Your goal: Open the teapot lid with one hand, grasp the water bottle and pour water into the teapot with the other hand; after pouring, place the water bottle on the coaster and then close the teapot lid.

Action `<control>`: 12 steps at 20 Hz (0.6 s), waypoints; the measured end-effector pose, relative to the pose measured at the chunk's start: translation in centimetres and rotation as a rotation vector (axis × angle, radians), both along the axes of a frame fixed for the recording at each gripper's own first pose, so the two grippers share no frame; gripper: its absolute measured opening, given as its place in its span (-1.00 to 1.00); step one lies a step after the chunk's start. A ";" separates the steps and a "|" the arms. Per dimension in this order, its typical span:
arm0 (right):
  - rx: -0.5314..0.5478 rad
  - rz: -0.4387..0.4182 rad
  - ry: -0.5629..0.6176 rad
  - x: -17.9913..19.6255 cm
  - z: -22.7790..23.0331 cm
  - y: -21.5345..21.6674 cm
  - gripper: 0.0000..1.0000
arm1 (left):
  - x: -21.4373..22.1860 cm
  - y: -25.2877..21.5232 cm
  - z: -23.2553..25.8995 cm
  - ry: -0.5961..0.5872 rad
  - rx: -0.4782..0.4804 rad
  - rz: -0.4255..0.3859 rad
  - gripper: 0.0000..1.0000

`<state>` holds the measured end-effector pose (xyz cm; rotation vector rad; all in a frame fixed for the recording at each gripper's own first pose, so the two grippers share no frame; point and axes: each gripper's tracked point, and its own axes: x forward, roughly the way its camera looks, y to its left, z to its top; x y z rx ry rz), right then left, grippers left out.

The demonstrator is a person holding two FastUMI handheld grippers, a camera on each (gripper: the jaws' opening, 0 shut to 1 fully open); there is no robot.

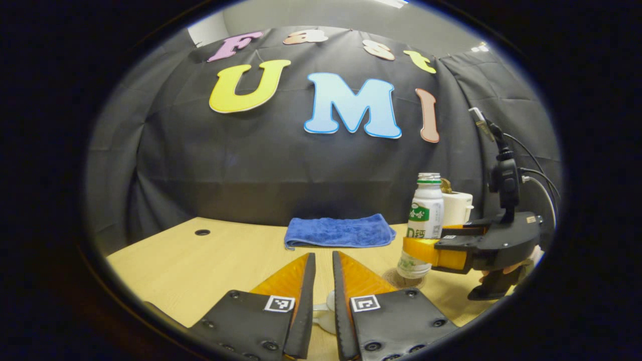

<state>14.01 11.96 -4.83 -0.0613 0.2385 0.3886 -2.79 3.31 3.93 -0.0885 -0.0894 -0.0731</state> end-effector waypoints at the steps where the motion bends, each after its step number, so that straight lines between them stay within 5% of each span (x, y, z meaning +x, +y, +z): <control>1: -0.001 -0.003 0.001 0.2 -0.2 0.1 0.48 | -0.1 0.0 0.1 0.000 -0.003 -0.002 -0.43; 12: 0.022 -0.010 0.038 1.0 -2.0 0.5 0.49 | 0.0 -0.2 0.0 0.003 -0.013 -0.009 -0.41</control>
